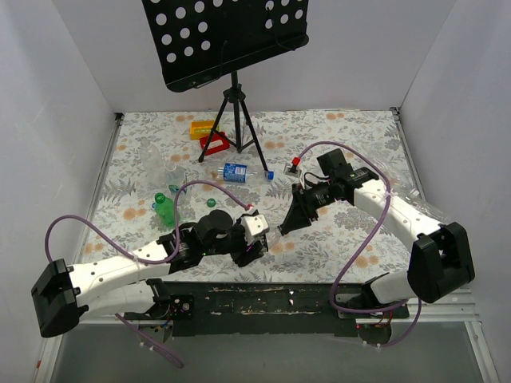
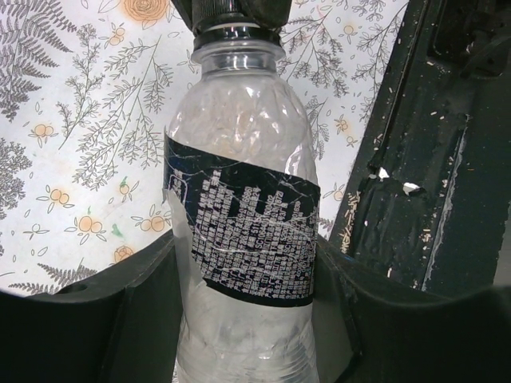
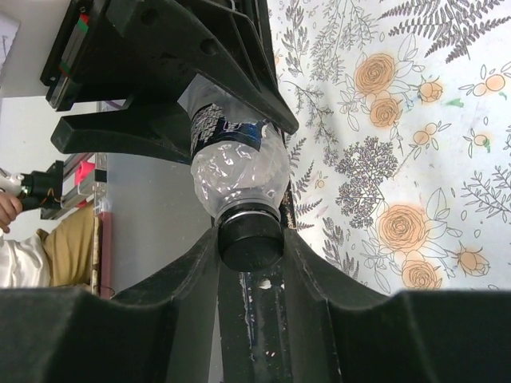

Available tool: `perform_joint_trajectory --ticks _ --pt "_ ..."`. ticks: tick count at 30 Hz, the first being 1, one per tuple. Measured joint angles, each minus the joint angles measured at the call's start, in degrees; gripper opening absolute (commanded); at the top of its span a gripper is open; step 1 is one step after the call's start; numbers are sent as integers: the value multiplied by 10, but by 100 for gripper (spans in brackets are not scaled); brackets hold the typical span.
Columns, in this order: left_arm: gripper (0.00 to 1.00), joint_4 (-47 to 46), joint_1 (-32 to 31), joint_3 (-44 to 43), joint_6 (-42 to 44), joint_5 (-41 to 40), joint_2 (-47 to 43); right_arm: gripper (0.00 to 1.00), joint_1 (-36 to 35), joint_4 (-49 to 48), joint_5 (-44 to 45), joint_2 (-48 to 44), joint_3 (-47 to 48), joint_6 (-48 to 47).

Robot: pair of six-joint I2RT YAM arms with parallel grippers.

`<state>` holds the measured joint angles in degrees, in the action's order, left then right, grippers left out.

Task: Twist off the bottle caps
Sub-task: Unscrew the bottle cap from the plastic bottle.

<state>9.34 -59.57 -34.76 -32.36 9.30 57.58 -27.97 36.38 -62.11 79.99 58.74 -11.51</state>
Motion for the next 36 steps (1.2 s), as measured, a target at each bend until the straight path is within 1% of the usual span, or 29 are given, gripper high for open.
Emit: perform_joint_trajectory --ticks 4,6,8,10,12,15,19,21,23,24,25,29,31,34,36 --pt "8 -1 -2 0 -7 4 -5 1 1 23 -12 0 8 -40" --pt "8 -5 -1 2 -18 16 -12 1 1 49 -20 0 21 -82" --pt "7 -8 9 2 -35 41 -19 1 -2 89 -27 0 41 -155" --pt "8 -12 34 2 -56 89 -24 1 -10 128 -28 0 65 -236" --pt "7 -17 73 4 -81 159 -26 1 -19 144 -28 -8 78 -308" --pt "7 -32 124 6 -119 265 -21 1 -34 124 -17 -49 70 -390" --pt "7 -76 167 5 -173 402 14 1 -52 76 17 -134 28 -458" --pt "7 -103 182 5 -199 450 36 1 -55 75 31 -144 26 -480" --pt "7 -115 191 5 -216 477 54 1 -56 70 37 -142 21 -490" --pt "7 -118 196 5 -223 487 63 4 -55 63 38 -142 14 -491" --pt "8 -118 198 5 -227 495 70 9 -55 54 39 -144 5 -489" --pt "8 -106 198 2 -218 496 84 49 -50 36 39 -148 -15 -457" --pt "8 -99 198 -3 -199 480 84 64 -39 25 30 -147 -16 -425" --pt "8 -84 196 -7 -166 445 77 75 1 -8 16 -148 -30 -351" --pt "8 -70 193 -7 -146 417 75 77 25 -29 4 -148 -42 -308"
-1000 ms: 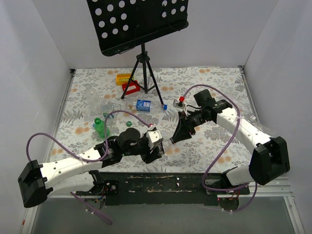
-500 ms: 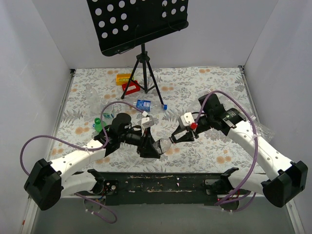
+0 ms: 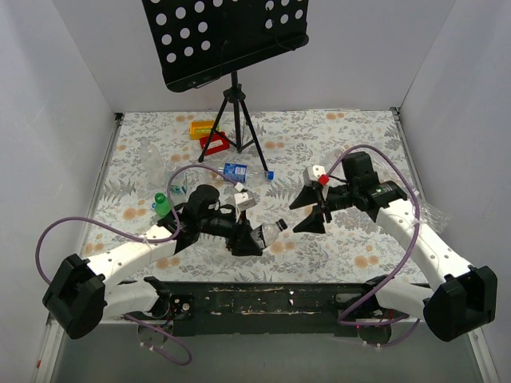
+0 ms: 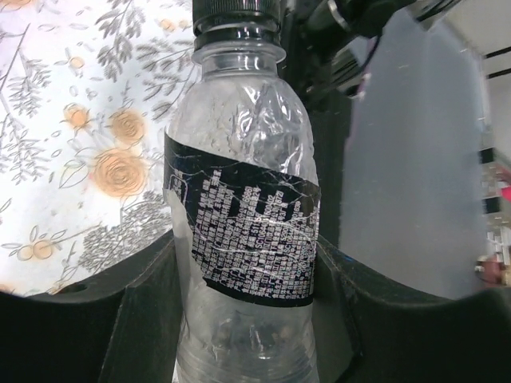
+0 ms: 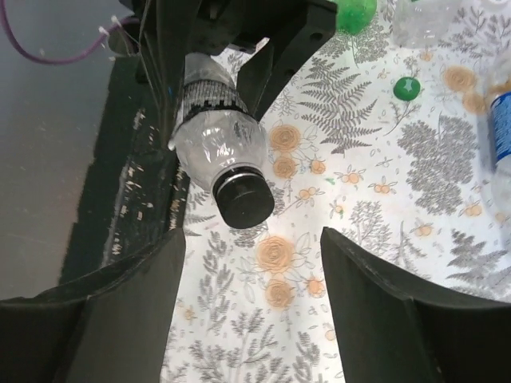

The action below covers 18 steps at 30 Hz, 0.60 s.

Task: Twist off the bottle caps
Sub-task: Unscrew the bottle cap from the plastic bottle.

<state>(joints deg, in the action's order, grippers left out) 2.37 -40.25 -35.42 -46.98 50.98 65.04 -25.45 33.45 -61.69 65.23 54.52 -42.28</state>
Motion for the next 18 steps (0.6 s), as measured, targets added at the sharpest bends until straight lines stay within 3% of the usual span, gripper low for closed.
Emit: perform_joint_trajectory --ticks 5,12,18 --pt "7 42 -44 0 51 -106 -2 78 31 -64 -47 0 -21 132" --pt "6 63 -186 0 117 -347 -16 77 34 -200 -14 14 -107 408" --pt "6 61 -199 0 136 -436 -17 76 34 -242 12 28 -133 516"
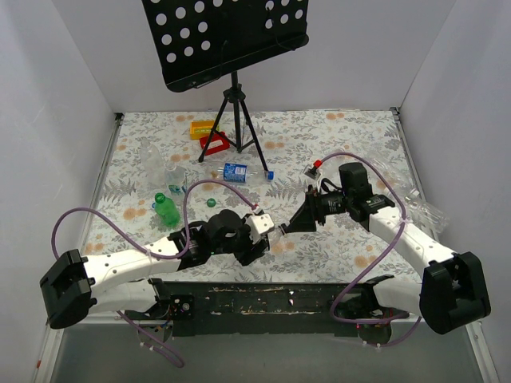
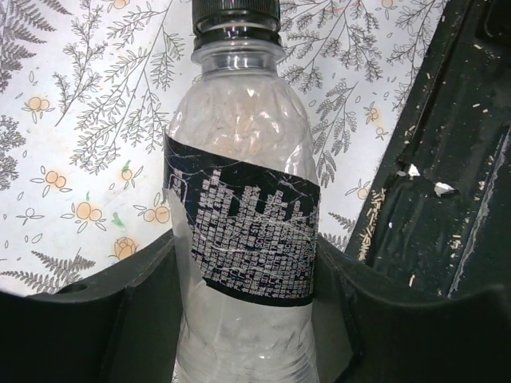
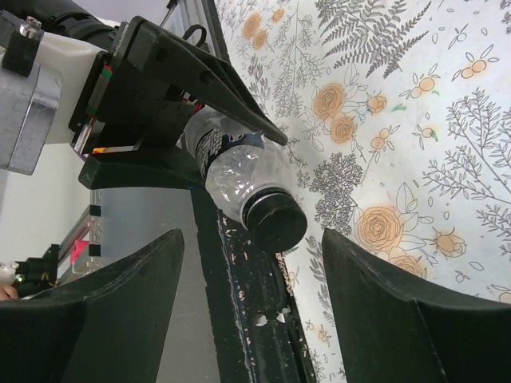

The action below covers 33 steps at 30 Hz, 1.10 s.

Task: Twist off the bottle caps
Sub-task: Unscrew the bottle cap from the plastic bottle.

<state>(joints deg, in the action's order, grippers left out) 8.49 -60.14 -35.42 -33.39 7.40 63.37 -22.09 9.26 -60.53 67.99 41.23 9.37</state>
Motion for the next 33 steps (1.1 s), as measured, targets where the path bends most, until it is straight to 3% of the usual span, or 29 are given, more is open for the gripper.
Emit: perform_joint_trajectory --ticks 8,10,16,23,26,30,33 --pt "6 -12 -14 0 2 -29 3 73 -2 -35 -1 17 -10 59" --pt "6 -15 -18 0 2 -32 5 69 -2 -36 -2 26 -10 64" --pt "6 -17 -21 0 2 -40 10 43 -2 -37 -4 39 -10 72" --pt "7 -21 -23 0 2 -46 9 36 -1 -37 0 39 -10 72" --pt "7 -21 -23 0 2 -47 9 36 -1 -37 0 39 -10 71" --pt "7 -21 -23 1 1 -48 8 51 -1 -38 -1 39 -10 70" --pt "7 -26 -23 2 0 -50 6 50 -5 -39 -12 39 -10 70"
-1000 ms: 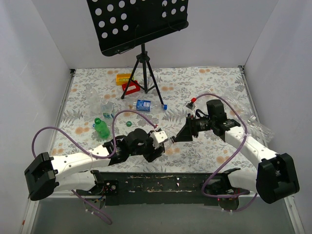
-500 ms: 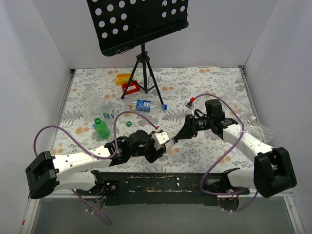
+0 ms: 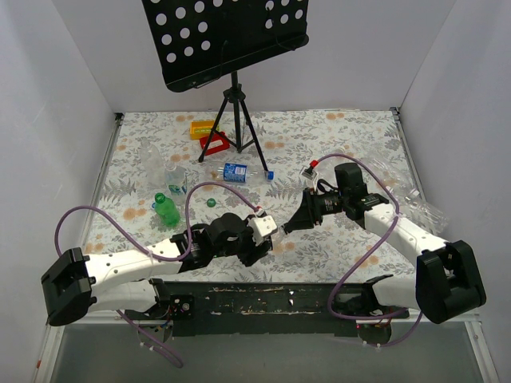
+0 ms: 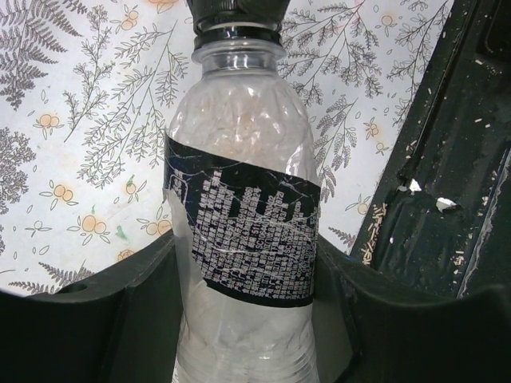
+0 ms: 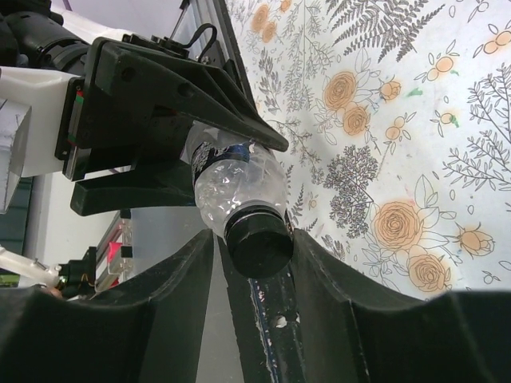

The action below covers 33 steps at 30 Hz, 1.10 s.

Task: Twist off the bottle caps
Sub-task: Unscrew the bottle cap from the plastic bottle.

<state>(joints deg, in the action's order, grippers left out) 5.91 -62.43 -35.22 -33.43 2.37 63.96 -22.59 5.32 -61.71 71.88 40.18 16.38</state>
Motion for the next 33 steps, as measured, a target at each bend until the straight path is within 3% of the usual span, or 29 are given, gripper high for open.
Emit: perform_joint_trajectory --ticks 4,7,12,17,26,29,33 --pt "7 -8 0 2 0 0 -3 39 -3 -1 -6 2 0 -1" --pt "7 -10 -1 3 0 0 -5 18 -3 -4 -9 7 0 -3" --pt "7 -20 -1 14 -5 4 -12 1 -4 -2 -18 10 2 -26" --pt "7 -49 8 42 -46 53 -45 1 -10 61 -64 9 31 -176" --pt "7 -155 116 79 -192 316 -75 1 -38 400 -120 23 192 -737" --pt "7 -183 146 81 -238 400 -57 1 -43 401 -122 7 184 -783" --pt "7 -192 154 77 -247 442 -42 1 -45 362 -118 -34 155 -767"
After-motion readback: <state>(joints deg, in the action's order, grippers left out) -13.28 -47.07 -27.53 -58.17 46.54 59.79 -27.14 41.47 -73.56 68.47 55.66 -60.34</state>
